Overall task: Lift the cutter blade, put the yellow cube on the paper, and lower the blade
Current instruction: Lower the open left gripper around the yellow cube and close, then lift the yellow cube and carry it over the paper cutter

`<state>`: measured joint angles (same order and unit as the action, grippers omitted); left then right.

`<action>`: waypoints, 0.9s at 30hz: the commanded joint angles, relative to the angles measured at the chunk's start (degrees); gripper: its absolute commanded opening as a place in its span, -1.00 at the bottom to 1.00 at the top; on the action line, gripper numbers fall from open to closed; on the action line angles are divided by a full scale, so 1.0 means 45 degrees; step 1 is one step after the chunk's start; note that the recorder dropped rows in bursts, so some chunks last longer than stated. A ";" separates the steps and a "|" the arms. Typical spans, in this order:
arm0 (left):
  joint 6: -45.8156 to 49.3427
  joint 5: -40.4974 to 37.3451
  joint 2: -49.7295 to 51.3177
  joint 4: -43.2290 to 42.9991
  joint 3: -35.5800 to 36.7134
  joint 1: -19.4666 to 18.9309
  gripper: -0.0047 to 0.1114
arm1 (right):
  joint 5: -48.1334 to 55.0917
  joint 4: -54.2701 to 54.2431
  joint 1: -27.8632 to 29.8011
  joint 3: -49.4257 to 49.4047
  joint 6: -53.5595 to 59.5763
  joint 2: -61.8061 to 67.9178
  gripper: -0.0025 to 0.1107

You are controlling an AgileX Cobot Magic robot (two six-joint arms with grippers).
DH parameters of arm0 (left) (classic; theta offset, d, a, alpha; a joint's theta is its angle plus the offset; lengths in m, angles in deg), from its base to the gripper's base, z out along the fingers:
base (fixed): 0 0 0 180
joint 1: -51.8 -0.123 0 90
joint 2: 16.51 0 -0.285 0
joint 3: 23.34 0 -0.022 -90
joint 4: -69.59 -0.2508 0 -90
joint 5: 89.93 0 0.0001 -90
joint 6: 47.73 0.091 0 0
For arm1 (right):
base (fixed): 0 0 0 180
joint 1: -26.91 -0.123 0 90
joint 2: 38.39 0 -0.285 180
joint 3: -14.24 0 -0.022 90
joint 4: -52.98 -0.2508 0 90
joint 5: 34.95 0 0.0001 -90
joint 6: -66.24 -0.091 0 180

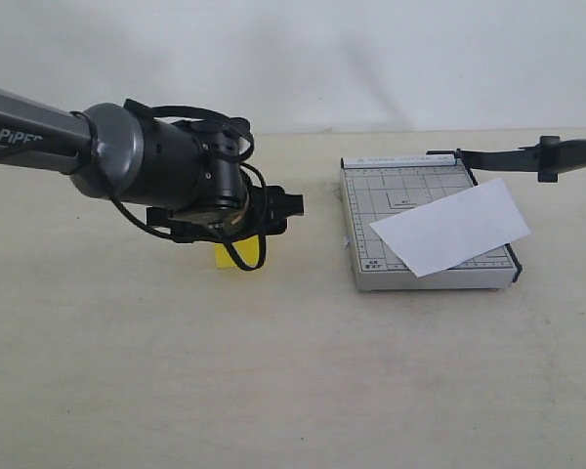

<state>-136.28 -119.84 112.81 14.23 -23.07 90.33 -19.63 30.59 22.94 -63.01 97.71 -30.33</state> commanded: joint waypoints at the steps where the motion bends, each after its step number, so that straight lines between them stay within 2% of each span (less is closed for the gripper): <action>1: -0.0511 0.0075 0.0095 -0.0527 -0.0093 -0.0047 0.42 | -0.0053 -0.0004 0.0006 0.0008 0.0066 -0.0061 -0.96; 4: -0.0885 0.0075 0.0174 -0.0630 -0.0093 -0.0047 0.36 | -0.0053 -0.0004 0.0006 0.0008 0.0066 -0.0061 -0.96; 7: -0.0885 0.0075 0.0200 -0.0630 -0.0093 -0.0047 0.11 | -0.0053 -0.0004 0.0006 0.0008 0.0066 -0.0061 -0.96; 10: -0.0885 0.0075 0.0200 -0.0634 -0.0093 -0.0047 -0.25 | -0.0053 -0.0004 0.0006 0.0008 0.0066 -0.0061 -0.96; 13: -0.0885 0.0179 0.0173 -0.0634 -0.0093 -0.0047 -0.75 | -0.0053 -0.0004 0.0006 0.0008 0.0066 -0.0061 -0.96; 14: -0.0765 0.0355 0.0112 -0.0671 -0.0093 -0.0047 -0.83 | -0.0053 -0.0004 0.0006 0.0008 0.0066 -0.0061 -0.96; 17: -0.0325 0.1265 -0.0158 -0.0706 -0.0093 -0.0047 -0.84 | -0.0053 -0.0004 0.0006 0.0008 0.0066 -0.0061 -0.96; 22: 0.0776 0.2990 -0.0797 -0.2038 -0.0093 0.0099 -0.84 | -0.0053 -0.0002 0.0006 0.0008 0.0042 -0.0061 -0.96; 25: 0.3735 0.4603 -0.1336 -0.2306 -0.0093 0.0549 -0.84 | -0.0053 -0.0002 0.0006 0.0008 0.0042 -0.0061 -0.96; 27: 0.4588 0.5163 -0.1562 -0.2306 -0.0093 0.0997 -0.84 | -0.0053 -0.0002 0.0006 0.0008 0.0042 -0.0061 -0.96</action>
<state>-120.18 -99.54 107.03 4.47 -23.21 93.01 -19.63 30.47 22.94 -63.01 97.71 -30.33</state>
